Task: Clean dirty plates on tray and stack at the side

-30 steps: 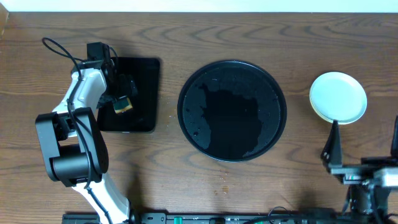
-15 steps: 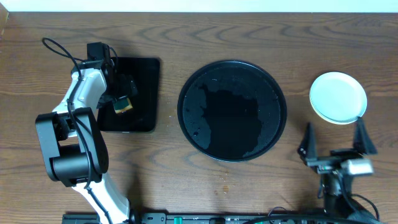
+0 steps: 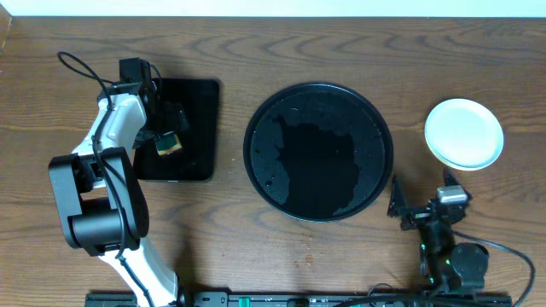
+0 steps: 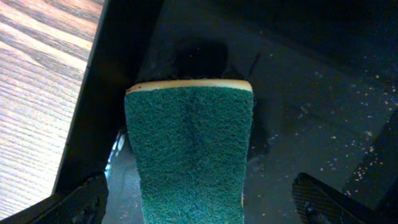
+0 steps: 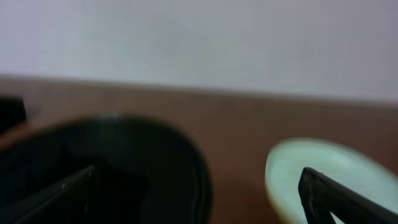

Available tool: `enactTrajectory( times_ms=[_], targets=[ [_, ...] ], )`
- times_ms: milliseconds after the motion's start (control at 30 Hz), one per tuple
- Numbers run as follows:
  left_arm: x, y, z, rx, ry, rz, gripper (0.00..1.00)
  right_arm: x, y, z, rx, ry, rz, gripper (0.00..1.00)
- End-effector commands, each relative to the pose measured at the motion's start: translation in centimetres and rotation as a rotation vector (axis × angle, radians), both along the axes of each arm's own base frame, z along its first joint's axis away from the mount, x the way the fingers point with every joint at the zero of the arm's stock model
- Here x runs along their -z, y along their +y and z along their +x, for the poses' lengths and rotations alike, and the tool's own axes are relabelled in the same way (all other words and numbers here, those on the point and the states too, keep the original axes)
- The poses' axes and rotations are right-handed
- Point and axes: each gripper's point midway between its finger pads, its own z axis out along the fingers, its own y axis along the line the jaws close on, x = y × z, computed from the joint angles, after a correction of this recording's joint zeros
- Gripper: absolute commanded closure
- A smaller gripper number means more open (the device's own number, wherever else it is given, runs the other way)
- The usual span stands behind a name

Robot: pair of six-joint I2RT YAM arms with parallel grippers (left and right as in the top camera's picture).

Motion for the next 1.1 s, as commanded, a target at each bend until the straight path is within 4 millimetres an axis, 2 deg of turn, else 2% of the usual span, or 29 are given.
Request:
enactTrajectory(
  times_ms=[0,733,800,900,967,1067],
  targets=[
    [0.5,0.2,-0.3,0.001,0.017,0.006,0.06,0.2,0.0,0.0,0.002,0.009,0.012,0.01],
    [0.5,0.1,-0.3,0.005,0.018,0.006,0.06,0.3,0.0,0.0,0.003,0.014,0.013,0.01],
    [0.0,-0.1,-0.1,0.01,0.005,0.008,0.05,0.3,0.0,0.0,0.003,0.014,0.013,0.01],
    [-2.6,-0.8,0.4,0.028,-0.061,0.018,0.06,0.3,0.0,0.0,0.003,0.014,0.013,0.01],
    [-6.4,-1.9,1.0,0.054,-0.155,0.03,0.06,0.3,0.0,0.0,0.003,0.014,0.013,0.01],
    [-13.3,-4.3,1.0,0.11,-0.329,0.042,0.06,0.3,0.0,0.0,0.003,0.014,0.013,0.01]
  ],
)
